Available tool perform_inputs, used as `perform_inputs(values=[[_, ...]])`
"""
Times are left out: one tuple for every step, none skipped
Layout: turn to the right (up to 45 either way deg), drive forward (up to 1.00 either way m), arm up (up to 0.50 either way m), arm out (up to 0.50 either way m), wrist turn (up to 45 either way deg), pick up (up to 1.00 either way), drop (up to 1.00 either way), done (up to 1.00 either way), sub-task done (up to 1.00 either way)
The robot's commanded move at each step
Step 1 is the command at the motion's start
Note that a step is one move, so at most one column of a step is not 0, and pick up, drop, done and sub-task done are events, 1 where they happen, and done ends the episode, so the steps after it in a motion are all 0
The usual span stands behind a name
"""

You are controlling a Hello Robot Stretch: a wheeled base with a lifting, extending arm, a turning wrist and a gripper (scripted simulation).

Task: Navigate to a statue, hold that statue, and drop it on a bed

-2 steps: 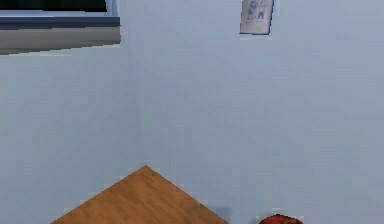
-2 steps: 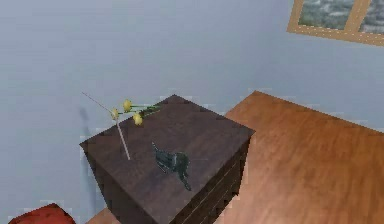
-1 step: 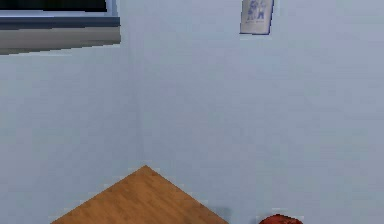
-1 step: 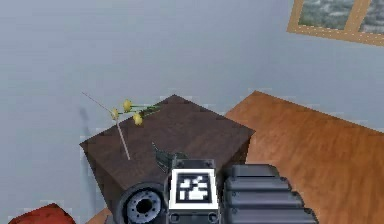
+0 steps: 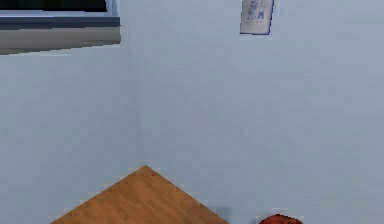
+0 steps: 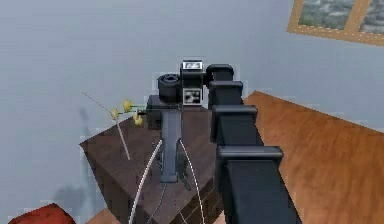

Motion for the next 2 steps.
perform_inputs(values=[[0.0, 0.00, 0.00, 0.00, 45.0, 0.00, 0.00, 0.00, 0.00], [0.0, 0.00, 0.00, 0.00, 45.0, 0.00, 0.00, 0.00, 0.00]])
